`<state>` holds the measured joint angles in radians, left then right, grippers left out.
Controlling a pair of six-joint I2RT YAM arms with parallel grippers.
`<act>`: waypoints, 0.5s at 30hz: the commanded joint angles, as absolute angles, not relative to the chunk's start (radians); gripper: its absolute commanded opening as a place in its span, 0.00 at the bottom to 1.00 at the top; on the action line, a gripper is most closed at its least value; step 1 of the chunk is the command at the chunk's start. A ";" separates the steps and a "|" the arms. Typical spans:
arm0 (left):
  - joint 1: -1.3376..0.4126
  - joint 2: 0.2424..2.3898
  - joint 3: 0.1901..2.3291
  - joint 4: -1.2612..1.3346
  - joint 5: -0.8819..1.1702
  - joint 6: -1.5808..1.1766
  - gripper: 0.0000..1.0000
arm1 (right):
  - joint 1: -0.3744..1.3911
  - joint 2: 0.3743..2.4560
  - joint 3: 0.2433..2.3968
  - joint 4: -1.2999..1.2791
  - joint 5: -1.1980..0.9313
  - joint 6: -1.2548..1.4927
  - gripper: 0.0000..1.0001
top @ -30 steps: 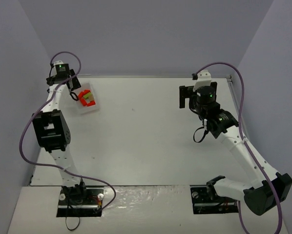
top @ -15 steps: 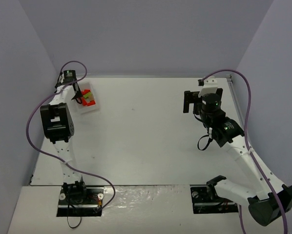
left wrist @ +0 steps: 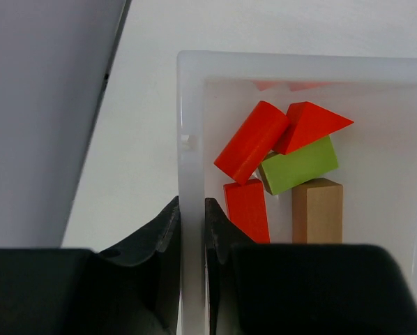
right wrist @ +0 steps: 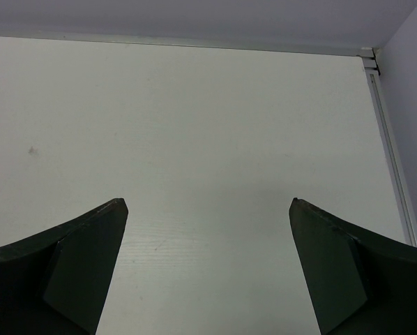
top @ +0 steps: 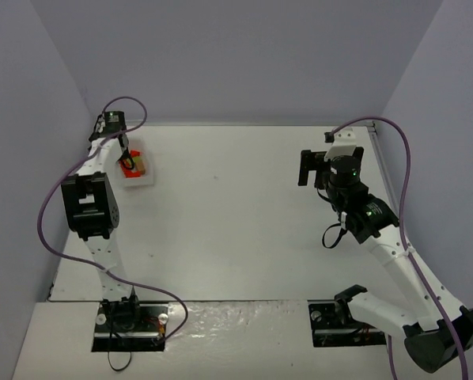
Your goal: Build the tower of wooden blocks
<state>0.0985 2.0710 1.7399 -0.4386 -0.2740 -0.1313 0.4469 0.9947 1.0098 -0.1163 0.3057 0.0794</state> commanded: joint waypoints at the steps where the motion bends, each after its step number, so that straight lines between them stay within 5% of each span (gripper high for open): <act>1: -0.012 1.866 1.644 -0.424 -0.466 0.006 0.00 | 0.449 0.986 1.014 -0.052 0.296 0.095 1.00; 15: -0.482 1.883 1.506 -0.555 -1.011 0.112 0.00 | 0.449 0.966 0.994 -0.052 0.233 0.124 1.00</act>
<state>-0.3781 1.8869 1.4788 -0.5127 -0.7179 0.0651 0.4469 0.9916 0.9904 -0.1162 0.2521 0.1059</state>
